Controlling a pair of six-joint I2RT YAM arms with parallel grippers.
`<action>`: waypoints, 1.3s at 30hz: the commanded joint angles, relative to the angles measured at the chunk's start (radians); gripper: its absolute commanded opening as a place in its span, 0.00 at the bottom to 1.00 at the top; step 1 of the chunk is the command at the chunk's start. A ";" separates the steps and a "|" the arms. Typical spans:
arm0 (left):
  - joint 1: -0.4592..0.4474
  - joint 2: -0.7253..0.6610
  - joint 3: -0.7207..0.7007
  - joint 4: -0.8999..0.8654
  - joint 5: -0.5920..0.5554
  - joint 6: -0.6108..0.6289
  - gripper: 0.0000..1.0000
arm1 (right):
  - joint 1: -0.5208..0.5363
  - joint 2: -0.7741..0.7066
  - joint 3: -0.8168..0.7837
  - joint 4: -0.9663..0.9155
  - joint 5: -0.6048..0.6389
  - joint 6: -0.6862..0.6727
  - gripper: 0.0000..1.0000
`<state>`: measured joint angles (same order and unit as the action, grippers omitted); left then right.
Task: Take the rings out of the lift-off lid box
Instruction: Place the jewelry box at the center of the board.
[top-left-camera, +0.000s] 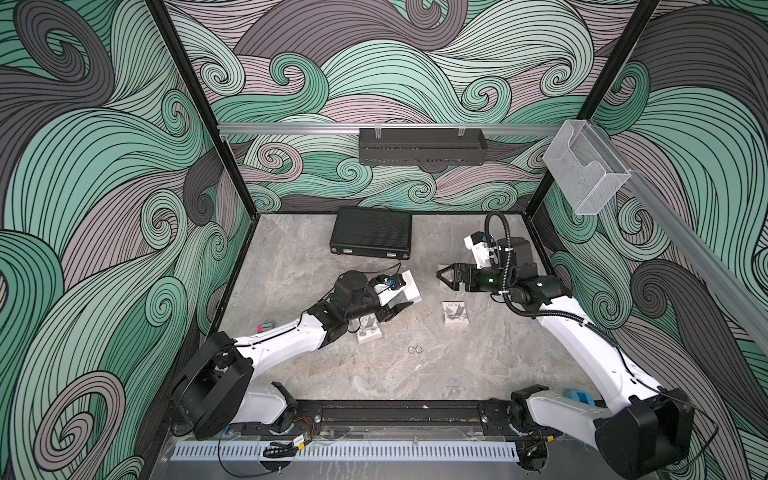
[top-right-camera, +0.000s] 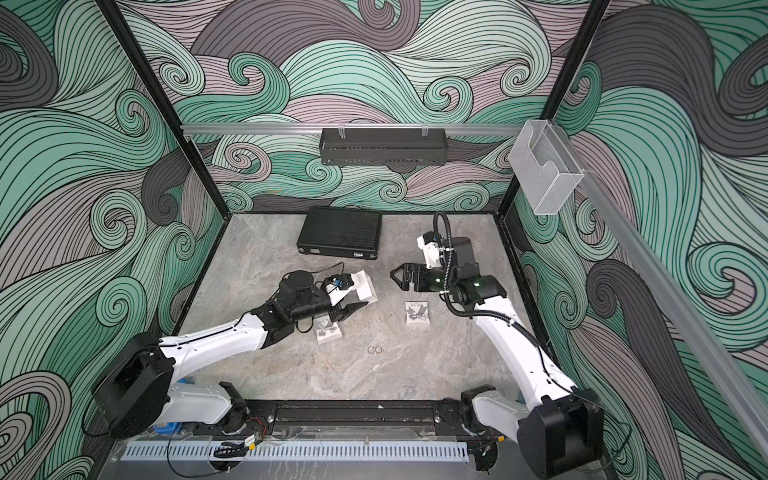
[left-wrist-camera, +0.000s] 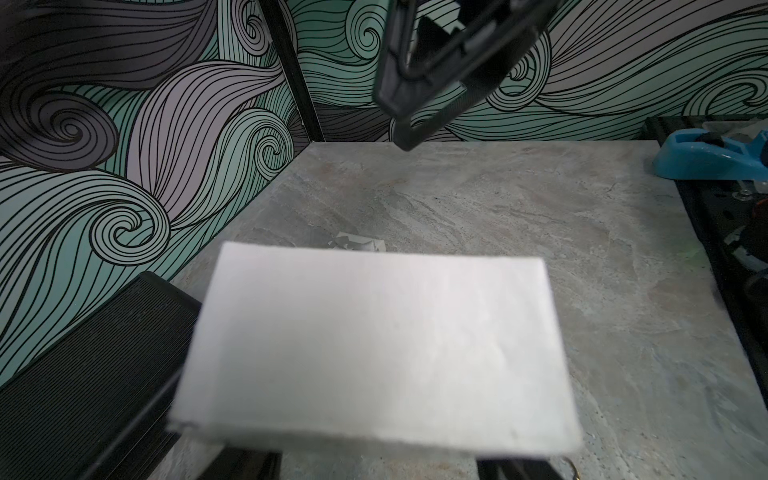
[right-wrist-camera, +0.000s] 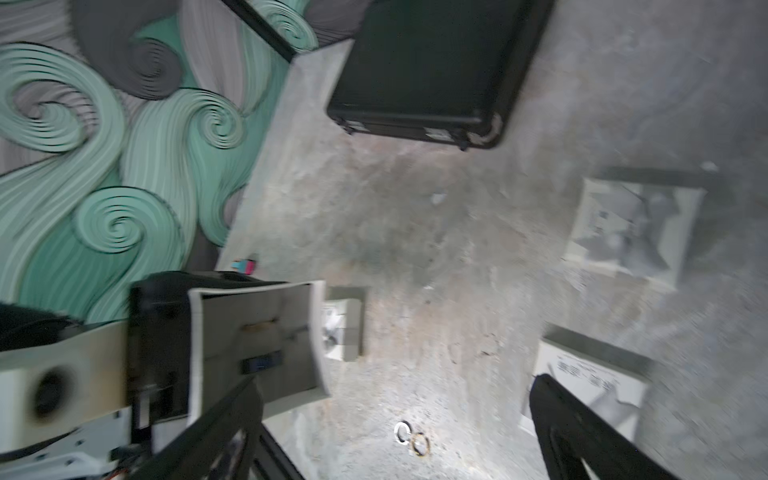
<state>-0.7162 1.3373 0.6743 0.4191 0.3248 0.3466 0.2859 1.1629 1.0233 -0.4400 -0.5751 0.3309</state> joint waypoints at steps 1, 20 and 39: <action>0.003 -0.001 0.045 0.009 0.017 -0.009 0.57 | 0.004 0.009 0.037 0.075 -0.242 0.063 0.93; 0.003 0.010 0.063 0.006 0.036 -0.006 0.57 | 0.171 0.111 0.013 0.225 -0.241 0.155 0.47; 0.003 0.008 0.065 0.003 0.037 -0.001 0.57 | 0.208 0.159 0.008 0.265 -0.259 0.210 0.07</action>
<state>-0.7162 1.3403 0.7071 0.4194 0.3462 0.3473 0.4908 1.3216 1.0355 -0.1978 -0.8188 0.5385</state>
